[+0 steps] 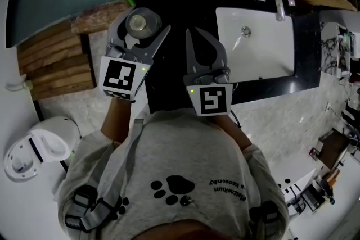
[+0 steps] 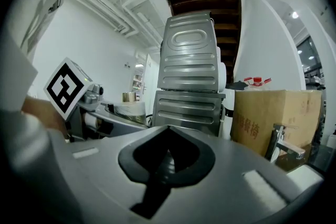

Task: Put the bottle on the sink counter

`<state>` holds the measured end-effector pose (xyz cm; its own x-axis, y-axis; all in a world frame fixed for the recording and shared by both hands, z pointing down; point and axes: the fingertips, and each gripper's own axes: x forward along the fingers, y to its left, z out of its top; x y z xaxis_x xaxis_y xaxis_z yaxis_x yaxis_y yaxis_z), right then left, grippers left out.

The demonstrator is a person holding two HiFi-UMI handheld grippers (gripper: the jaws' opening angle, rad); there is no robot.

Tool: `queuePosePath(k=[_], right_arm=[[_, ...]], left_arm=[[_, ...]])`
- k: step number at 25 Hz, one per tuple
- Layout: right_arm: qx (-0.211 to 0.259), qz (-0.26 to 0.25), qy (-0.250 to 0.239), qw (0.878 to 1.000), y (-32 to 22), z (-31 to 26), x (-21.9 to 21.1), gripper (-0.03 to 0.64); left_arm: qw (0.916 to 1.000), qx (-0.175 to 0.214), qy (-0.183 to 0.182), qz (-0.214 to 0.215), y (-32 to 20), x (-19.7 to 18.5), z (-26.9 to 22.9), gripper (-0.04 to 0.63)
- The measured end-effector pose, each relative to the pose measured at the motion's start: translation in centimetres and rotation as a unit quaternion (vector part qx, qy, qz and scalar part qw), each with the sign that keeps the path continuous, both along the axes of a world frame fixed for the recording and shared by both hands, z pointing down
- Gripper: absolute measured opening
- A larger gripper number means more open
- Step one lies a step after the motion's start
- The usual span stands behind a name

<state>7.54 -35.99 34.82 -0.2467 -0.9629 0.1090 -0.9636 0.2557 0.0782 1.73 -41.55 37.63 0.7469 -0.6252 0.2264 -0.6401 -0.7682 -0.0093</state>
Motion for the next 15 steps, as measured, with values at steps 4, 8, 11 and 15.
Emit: queuePosePath(k=[4, 8, 11, 15], right_arm=[[-0.009, 0.005, -0.001, 1.0, -1.3, 0.8, 0.2, 0.0], [-0.016, 0.006, 0.001, 1.0, -2.4, 1.7, 0.3, 0.0], [-0.02, 0.008, 0.0, 1.0, -3.0, 2.4, 0.3, 0.0], [-0.028, 0.01, -0.001, 1.0, -3.9, 3.3, 0.4, 0.0]], left_arm=[[1.0, 0.0, -0.004, 0.003, -1.7, 0.3, 0.8, 0.344], [1.0, -0.002, -0.005, 0.008, -3.2, 0.8, 1.5, 0.344], [0.9999, -0.004, -0.005, 0.009, -4.1, 1.1, 2.3, 0.344], [0.9999, -0.01, -0.005, 0.012, -5.3, 1.5, 3.0, 0.344]])
